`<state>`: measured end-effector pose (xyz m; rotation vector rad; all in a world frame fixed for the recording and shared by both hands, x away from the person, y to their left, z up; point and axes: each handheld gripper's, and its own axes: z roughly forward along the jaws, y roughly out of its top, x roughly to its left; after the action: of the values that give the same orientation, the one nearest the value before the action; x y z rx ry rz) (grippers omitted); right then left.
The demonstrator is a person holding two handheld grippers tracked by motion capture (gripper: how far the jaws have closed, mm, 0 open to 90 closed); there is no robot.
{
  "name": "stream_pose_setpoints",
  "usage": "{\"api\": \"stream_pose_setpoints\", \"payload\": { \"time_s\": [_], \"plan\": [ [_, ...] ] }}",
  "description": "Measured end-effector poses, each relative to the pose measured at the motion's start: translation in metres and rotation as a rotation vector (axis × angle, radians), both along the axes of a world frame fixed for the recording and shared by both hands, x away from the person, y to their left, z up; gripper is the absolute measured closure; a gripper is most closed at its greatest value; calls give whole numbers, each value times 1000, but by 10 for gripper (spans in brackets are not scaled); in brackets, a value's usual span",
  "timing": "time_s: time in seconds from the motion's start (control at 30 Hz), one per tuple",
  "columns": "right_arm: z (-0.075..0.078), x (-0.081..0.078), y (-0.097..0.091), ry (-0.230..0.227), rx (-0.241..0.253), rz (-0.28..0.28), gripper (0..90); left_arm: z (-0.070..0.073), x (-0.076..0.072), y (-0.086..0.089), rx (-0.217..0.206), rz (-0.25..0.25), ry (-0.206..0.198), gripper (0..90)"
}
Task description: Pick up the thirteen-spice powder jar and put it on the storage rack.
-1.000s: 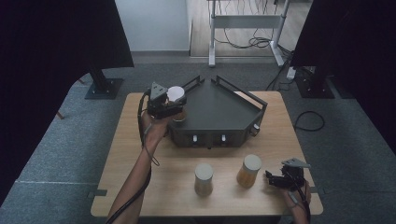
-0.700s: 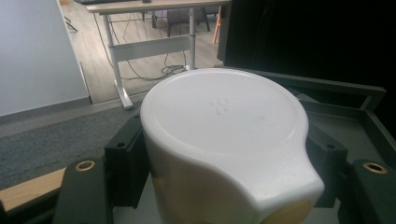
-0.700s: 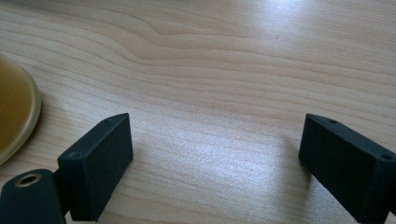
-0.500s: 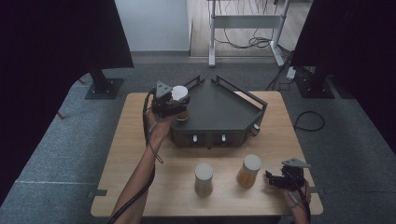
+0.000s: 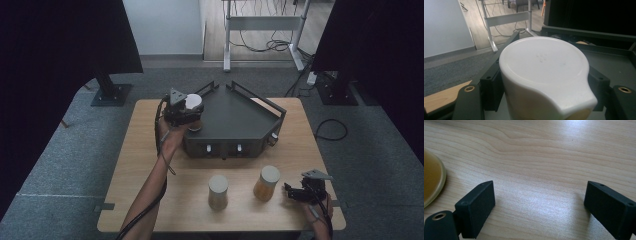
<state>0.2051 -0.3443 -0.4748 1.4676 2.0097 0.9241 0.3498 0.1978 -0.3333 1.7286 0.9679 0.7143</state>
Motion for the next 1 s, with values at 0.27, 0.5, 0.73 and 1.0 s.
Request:
{"api": "stream_pose_setpoints", "payload": {
  "time_s": [0.27,0.5,0.73,1.0],
  "plan": [
    [0,0,0,0,0,0,93,0,2,2,-9,-4,9,300],
    [0,0,0,0,0,0,93,-1,3,3,-10,-9,4,294],
    [0,0,0,0,0,1,94,-6,8,4,1,-29,11,172],
    [0,0,0,0,0,1,93,-8,6,5,-13,-3,0,84]
  ]
}}
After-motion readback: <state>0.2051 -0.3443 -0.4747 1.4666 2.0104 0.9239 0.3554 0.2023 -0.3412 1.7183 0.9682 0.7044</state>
